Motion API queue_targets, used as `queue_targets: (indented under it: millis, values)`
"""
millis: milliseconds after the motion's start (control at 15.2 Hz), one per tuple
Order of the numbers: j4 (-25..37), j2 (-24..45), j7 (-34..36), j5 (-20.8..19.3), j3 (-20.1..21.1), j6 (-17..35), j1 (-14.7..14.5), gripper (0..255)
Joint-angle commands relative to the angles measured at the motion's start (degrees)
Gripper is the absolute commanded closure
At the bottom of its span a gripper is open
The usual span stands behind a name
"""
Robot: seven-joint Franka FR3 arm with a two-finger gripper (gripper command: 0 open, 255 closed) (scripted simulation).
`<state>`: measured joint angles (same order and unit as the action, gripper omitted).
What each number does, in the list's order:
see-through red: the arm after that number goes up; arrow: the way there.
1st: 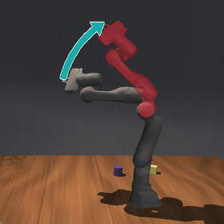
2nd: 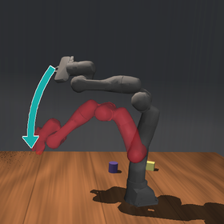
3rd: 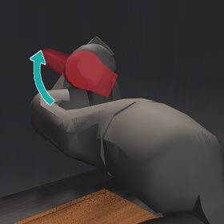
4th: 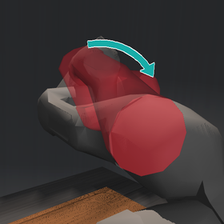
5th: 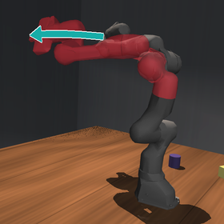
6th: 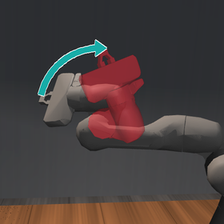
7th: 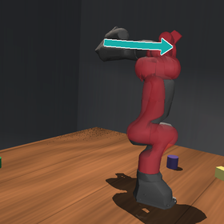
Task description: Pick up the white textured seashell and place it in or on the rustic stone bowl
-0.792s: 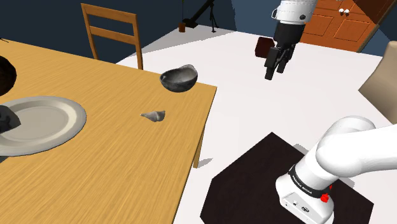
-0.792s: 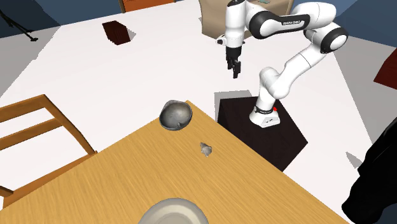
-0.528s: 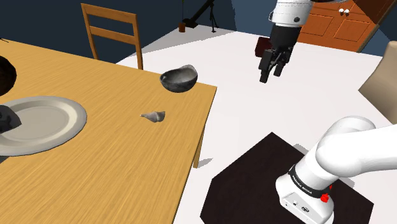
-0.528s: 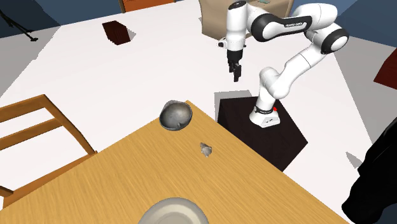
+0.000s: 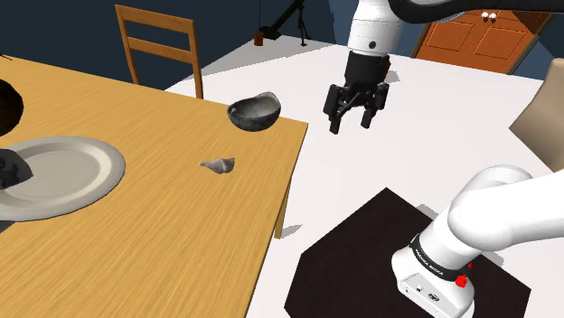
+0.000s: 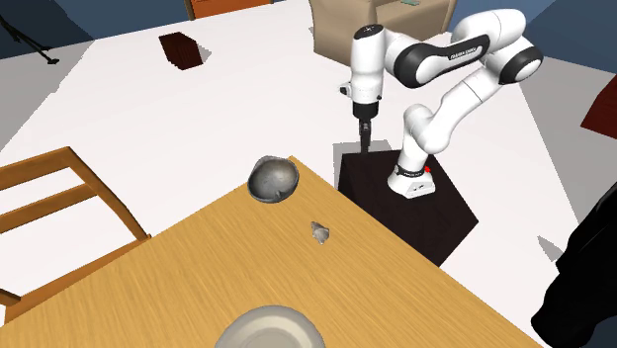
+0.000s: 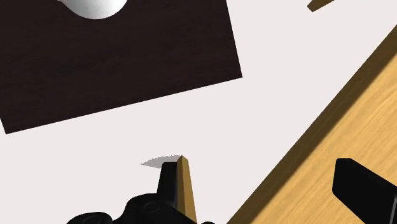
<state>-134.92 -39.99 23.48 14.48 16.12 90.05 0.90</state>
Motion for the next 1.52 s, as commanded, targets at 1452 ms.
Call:
queue_targets:
  millis: [1452]
  values:
    - [29.0,48.9,68.6,-9.9,27.0,25.0,5.3,0]
